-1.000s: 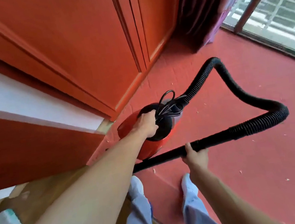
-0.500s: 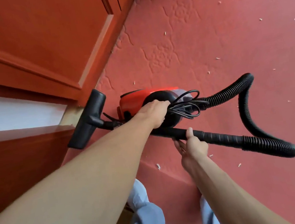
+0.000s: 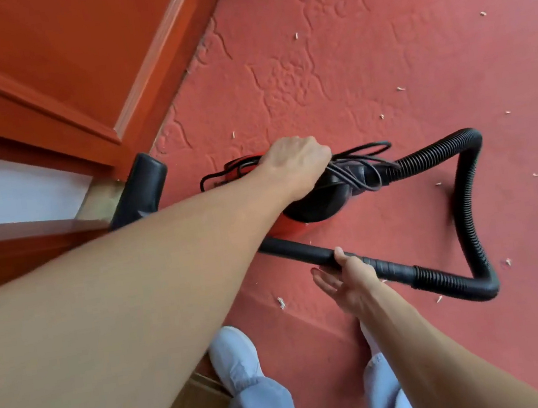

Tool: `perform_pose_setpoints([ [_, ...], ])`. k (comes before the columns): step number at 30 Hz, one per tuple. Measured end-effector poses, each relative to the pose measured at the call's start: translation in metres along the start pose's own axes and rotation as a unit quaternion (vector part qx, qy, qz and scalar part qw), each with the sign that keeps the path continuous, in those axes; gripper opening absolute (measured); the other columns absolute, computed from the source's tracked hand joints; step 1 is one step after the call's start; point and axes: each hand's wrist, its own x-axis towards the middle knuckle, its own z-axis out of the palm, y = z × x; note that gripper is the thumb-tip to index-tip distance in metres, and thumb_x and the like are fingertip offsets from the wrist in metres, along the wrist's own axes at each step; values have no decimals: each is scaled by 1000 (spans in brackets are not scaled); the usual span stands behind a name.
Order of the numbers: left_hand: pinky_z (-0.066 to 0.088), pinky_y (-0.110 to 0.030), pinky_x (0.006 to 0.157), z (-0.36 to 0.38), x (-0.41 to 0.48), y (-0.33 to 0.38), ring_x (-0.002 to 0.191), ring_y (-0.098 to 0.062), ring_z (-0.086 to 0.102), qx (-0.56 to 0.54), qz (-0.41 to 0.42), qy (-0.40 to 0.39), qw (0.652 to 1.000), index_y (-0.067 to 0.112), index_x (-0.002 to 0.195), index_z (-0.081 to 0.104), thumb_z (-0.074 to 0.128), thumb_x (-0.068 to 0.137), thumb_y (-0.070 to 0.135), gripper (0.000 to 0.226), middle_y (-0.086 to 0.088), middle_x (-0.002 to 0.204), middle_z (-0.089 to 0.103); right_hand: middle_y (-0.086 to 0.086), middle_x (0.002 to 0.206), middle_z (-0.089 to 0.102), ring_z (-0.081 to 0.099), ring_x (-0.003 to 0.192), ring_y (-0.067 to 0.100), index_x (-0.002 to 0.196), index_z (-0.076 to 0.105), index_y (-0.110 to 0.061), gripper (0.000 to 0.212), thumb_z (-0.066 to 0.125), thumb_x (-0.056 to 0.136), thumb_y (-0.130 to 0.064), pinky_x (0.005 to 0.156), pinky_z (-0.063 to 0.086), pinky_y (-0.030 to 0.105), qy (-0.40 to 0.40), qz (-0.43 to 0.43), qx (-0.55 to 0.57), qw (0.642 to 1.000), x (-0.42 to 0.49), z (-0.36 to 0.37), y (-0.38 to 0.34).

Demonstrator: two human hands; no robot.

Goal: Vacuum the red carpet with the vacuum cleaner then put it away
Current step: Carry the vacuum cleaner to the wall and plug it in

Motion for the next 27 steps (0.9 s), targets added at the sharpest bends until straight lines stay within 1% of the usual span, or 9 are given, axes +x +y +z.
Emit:
perform_pose_setpoints([
  [2, 36, -37, 72, -3, -10, -5, 110, -36, 62, -22, -16, 6, 1000, 10, 121, 57, 44, 94, -1, 32, -14, 120, 63, 33, 132, 53, 59, 117, 46, 126, 48, -2, 29, 50, 102, -19, 85, 53, 44, -3, 40, 12, 999, -1, -9, 8],
  [4, 39, -37, 71, -9, -23, -8, 106, -37, 63, -76, -50, 8, 996, 10, 117, 60, 46, 93, 3, 28, -15, 116, 64, 34, 128, 54, 65, 100, 44, 126, 46, 2, 28, 45, 102, -11, 85, 53, 43, -2, 35, -4, 999, -9, -18, 10],
  [9, 55, -42, 77, -53, -62, -18, 93, -40, 65, -269, -121, 23, 955, 10, 104, 66, 54, 85, 8, 22, -16, 97, 68, 29, 121, 62, 67, 100, 45, 104, 49, 9, 13, 39, 98, 3, 83, 56, 42, -3, -90, -41, 995, -67, -18, -24],
  [11, 57, -40, 72, -81, -78, -20, 82, -36, 69, -333, -134, 12, 933, 8, 97, 64, 55, 81, 6, 18, -15, 86, 71, 28, 115, 64, 69, 87, 38, 100, 52, 7, 13, 40, 97, 3, 74, 61, 39, -29, -154, -39, 987, -102, -12, -49],
  [14, 49, -26, 62, -121, -105, -23, 67, -24, 70, -458, -155, -13, 875, 7, 94, 59, 60, 86, 2, 10, -12, 79, 70, 20, 99, 66, 66, 63, 23, 116, 58, 4, 26, 42, 96, 4, 62, 59, 30, -81, -237, -78, 965, -157, -2, -82],
  [16, 46, -27, 67, -142, -125, -27, 67, -21, 66, -543, -175, -12, 821, 9, 98, 56, 61, 91, 0, 11, -11, 78, 64, 13, 88, 66, 67, 55, 17, 119, 59, -1, 28, 46, 95, 6, 58, 58, 27, -130, -268, -149, 943, -192, 2, -93],
  [20, 51, -42, 80, -163, -160, -35, 73, -21, 63, -616, -227, -32, 754, 10, 98, 59, 65, 93, 6, 9, -9, 77, 66, 11, 103, 68, 66, 85, 23, 127, 62, -8, 32, 54, 96, -3, 75, 57, 38, -224, -272, -325, 878, -247, 11, -77],
  [23, 56, -53, 90, -165, -179, -33, 80, -26, 67, -652, -268, -25, 709, 1, 99, 61, 66, 90, 1, 10, -12, 77, 68, 16, 122, 67, 67, 95, 33, 131, 59, -11, 32, 50, 101, -17, 83, 54, 42, -314, -202, -325, 869, -273, 16, -54],
  [27, 59, -50, 85, -165, -199, -23, 100, -31, 69, -691, -343, 22, 636, -1, 121, 56, 79, 68, 1, 57, -20, 109, 69, 18, 104, 66, 66, 81, 28, 128, 58, -1, 35, 43, 104, -22, 71, 54, 33, -396, -143, -245, 873, -307, 17, -31],
])
